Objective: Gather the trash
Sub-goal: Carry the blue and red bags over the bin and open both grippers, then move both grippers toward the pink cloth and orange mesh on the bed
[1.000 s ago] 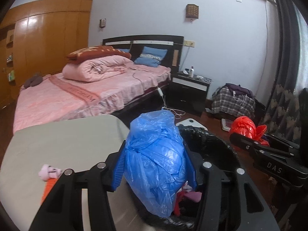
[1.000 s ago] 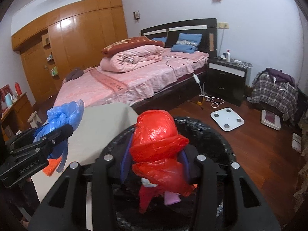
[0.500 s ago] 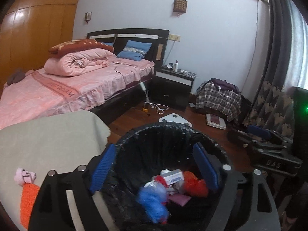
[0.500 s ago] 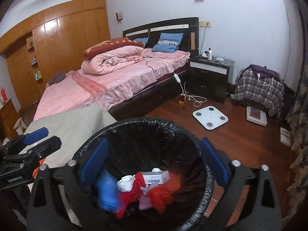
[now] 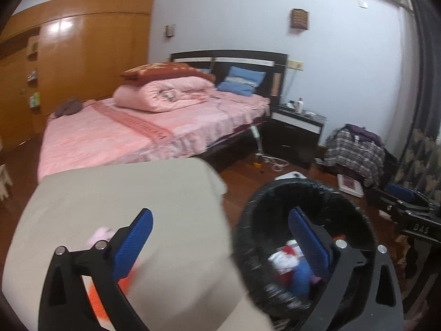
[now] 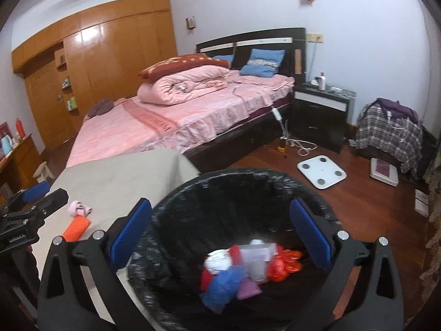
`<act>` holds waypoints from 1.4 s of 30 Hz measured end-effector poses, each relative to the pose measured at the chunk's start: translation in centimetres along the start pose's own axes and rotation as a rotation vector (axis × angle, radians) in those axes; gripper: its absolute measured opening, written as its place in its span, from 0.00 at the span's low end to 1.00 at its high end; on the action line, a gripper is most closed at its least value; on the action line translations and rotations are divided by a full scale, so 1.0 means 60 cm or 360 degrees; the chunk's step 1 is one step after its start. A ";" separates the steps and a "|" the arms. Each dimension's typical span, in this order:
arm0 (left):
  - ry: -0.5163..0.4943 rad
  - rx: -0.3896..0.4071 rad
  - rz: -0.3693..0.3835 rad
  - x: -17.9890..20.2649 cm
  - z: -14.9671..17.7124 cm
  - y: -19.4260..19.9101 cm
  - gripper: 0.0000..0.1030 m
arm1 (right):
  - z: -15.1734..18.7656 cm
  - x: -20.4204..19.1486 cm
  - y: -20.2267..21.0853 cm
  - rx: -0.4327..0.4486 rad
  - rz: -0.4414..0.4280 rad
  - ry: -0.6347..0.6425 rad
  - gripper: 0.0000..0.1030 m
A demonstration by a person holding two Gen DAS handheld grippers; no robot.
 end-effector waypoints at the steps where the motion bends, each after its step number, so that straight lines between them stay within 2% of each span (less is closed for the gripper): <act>1: 0.0008 -0.0004 -0.0035 -0.019 0.006 0.006 0.94 | 0.001 -0.014 -0.004 -0.0007 -0.0019 0.0004 0.95; 14: 0.0130 -0.0045 -0.0420 -0.232 0.072 0.057 0.94 | 0.024 -0.220 -0.063 -0.0088 -0.0300 0.0131 0.95; 21: 0.0196 -0.0077 -0.0523 -0.314 0.092 0.039 0.94 | 0.022 -0.312 -0.112 -0.0113 -0.0412 0.0166 0.95; 27: 0.0232 -0.0119 -0.0531 -0.348 0.103 -0.001 0.94 | 0.026 -0.356 -0.168 -0.0160 -0.0417 0.0182 0.95; 36: 0.0210 -0.0224 -0.0457 -0.355 0.124 -0.090 0.93 | 0.039 -0.367 -0.232 -0.0212 -0.0362 0.0174 0.95; 42: 0.0227 -0.0314 -0.0386 -0.346 0.146 -0.137 0.87 | 0.044 -0.369 -0.250 -0.0226 -0.0352 0.0182 0.95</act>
Point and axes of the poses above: each gripper's, at about its wrist camera, not at the fingertips, and y roughly against the way its jaws point, x to its right, z to its underside, the point moved 10 cm from there along -y, roughly the way its jaws point, and after that the axes turned 5 degrees about x, right-handed, at the moved point
